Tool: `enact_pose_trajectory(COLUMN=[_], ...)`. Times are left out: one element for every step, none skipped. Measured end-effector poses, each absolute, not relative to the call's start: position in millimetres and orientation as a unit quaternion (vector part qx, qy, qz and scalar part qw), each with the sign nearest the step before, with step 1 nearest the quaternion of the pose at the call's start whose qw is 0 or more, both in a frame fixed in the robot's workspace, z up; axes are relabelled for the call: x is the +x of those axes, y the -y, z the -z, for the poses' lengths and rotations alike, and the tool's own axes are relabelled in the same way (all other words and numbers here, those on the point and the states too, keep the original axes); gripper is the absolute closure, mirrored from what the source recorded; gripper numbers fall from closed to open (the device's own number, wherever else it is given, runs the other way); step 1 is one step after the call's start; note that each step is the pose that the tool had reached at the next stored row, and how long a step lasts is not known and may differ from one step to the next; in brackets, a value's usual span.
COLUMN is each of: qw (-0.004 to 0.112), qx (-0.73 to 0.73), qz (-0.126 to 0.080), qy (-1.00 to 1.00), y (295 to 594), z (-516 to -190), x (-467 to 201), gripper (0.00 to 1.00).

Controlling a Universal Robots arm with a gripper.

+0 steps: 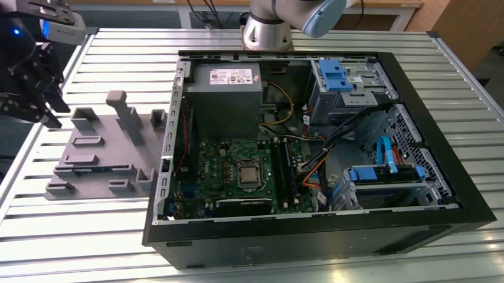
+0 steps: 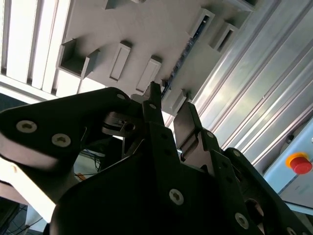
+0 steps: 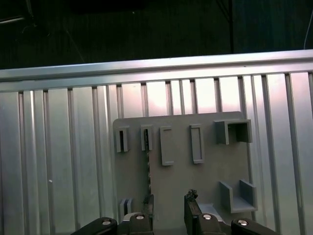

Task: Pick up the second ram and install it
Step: 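Pick up the second ram and move it above second insertion slot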

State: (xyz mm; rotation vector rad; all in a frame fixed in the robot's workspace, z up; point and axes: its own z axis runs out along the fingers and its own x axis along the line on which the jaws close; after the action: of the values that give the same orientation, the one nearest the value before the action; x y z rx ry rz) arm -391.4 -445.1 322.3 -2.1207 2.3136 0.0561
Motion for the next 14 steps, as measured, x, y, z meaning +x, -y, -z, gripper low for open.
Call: enact_pose_trajectory(qw=[0.001, 0.001, 0.001, 0.001, 0.001, 0.001, 0.001, 0.001, 0.001, 0.001, 0.001, 0.001, 0.001, 0.001], qx=[-0.676, -0.676, -0.676, -0.676, -0.677, -0.677, -0.677, -0.677, -0.678, -0.678, -0.679, -0.68, -0.681, -0.681], qz=[-0.018, -0.018, -0.018, -0.018, -0.018, -0.018, -0.018, -0.018, -0.018, -0.018, -0.018, -0.018, -0.018, -0.018], qy=[-0.737, -0.737, -0.737, -0.736, -0.736, -0.736, -0.736, -0.735, -0.735, -0.735, -0.734, -0.733, -0.732, -0.732], y=[446, 447, 448, 450, 452, 453, 455, 457, 459, 461, 462, 462, 463, 463], z=[-321, -321, -320, -319, -318, -318, -317, -316, -315, -313, -312, -310, -309, -307], x=[-391, -391, -391, -391, -391, -391, -391, -391, -391, -391, -391, -391, -391, -391], gripper=[0.62, 0.62, 0.62, 0.62, 0.62, 0.62, 0.62, 0.62, 0.62, 0.62, 0.62, 0.62, 0.62, 0.62])
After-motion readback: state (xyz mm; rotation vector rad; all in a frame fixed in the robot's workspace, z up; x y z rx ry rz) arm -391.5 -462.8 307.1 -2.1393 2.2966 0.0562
